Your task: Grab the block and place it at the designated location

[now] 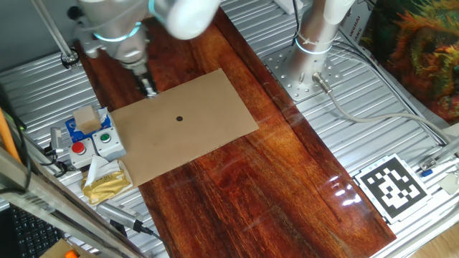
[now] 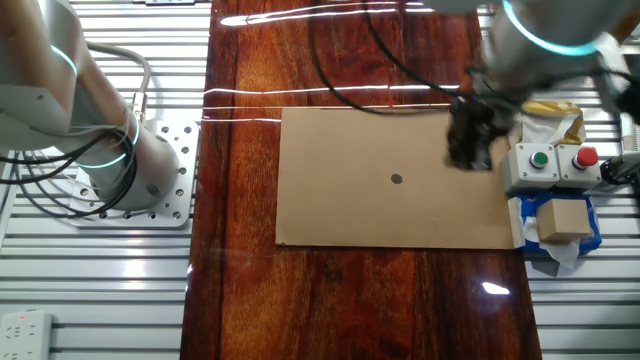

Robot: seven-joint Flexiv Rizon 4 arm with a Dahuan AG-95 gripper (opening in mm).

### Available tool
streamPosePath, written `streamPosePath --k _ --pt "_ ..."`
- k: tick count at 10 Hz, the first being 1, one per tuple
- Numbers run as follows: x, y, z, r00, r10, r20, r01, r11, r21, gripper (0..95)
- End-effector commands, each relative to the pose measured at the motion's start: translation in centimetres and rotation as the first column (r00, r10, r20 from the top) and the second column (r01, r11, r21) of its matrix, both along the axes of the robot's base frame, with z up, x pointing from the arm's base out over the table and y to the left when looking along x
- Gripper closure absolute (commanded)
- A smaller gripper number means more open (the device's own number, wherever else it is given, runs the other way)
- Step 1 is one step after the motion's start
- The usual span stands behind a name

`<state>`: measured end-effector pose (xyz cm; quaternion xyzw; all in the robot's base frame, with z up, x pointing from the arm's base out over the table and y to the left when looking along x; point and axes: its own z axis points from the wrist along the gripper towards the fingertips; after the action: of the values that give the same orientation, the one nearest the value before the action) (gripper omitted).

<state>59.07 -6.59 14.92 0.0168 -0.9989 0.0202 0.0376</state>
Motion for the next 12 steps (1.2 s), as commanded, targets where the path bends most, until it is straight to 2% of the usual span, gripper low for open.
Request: streamPosePath --k 1,2,5,7,10,12 --pt "2.6 -1.7 -0.4 1.000 0.009 -0.005 -0.009 1.000 0.011 95.0" --pt "4.2 -2.5 -0.7 1.000 0.017 -0.007 -0.016 1.000 0.009 95.0" --pt "7.1 -3.3 -1.8 1.000 0.012 -0.006 -0.012 1.000 0.011 95.0" --pt "8.6 -4.0 -2.5 1.000 0.016 -0.004 -0.016 1.000 0.010 95.0" --pt "10.4 -5.2 -2.7 1.000 0.023 -0.007 -0.023 1.000 0.013 95.0" --pt "11.9 -5.3 -3.0 1.000 0.017 -0.006 -0.017 1.000 0.015 95.0"
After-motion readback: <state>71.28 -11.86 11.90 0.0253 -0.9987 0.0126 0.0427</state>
